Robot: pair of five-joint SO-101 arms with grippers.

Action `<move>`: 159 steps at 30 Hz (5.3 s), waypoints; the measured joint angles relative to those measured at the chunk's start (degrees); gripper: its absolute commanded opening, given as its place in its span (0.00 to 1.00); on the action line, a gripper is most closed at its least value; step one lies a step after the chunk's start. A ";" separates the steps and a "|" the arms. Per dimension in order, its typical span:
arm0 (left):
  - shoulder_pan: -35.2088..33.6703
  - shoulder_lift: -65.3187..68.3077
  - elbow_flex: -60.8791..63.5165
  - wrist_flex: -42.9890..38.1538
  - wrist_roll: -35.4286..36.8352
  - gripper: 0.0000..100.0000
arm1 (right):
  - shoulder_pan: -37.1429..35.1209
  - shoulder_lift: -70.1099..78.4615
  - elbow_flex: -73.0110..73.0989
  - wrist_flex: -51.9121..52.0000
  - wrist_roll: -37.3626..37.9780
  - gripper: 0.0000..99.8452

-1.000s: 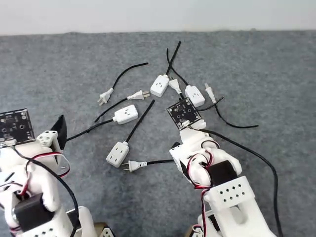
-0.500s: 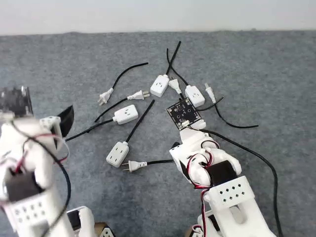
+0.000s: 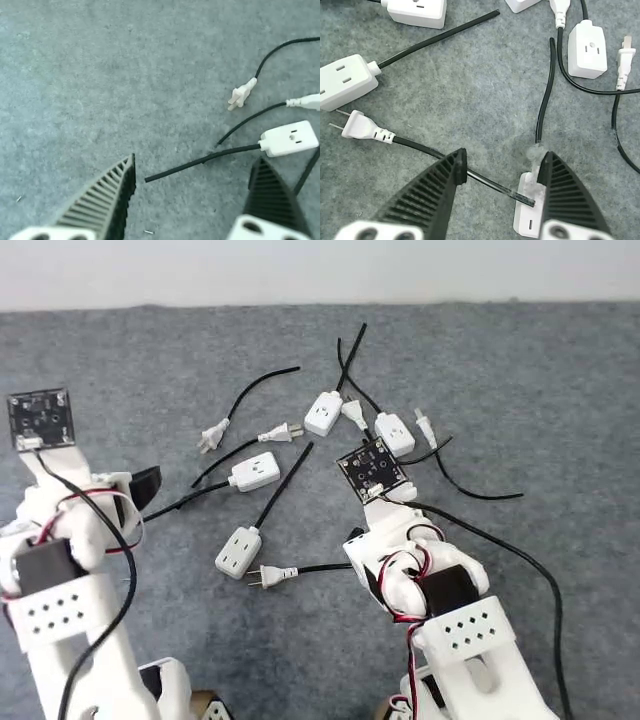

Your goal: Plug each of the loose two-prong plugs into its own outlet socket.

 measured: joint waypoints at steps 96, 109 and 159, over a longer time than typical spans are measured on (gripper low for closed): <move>-3.43 -15.30 10.37 -4.13 -1.41 0.35 | -23.30 28.40 -12.13 -0.18 42.37 0.25; -3.43 -15.30 10.37 -4.13 -1.41 0.35 | -23.21 42.29 -14.95 -5.80 42.37 0.25; -3.52 -15.30 11.52 -4.13 -1.41 0.35 | -23.30 57.58 -23.47 -6.59 42.37 0.24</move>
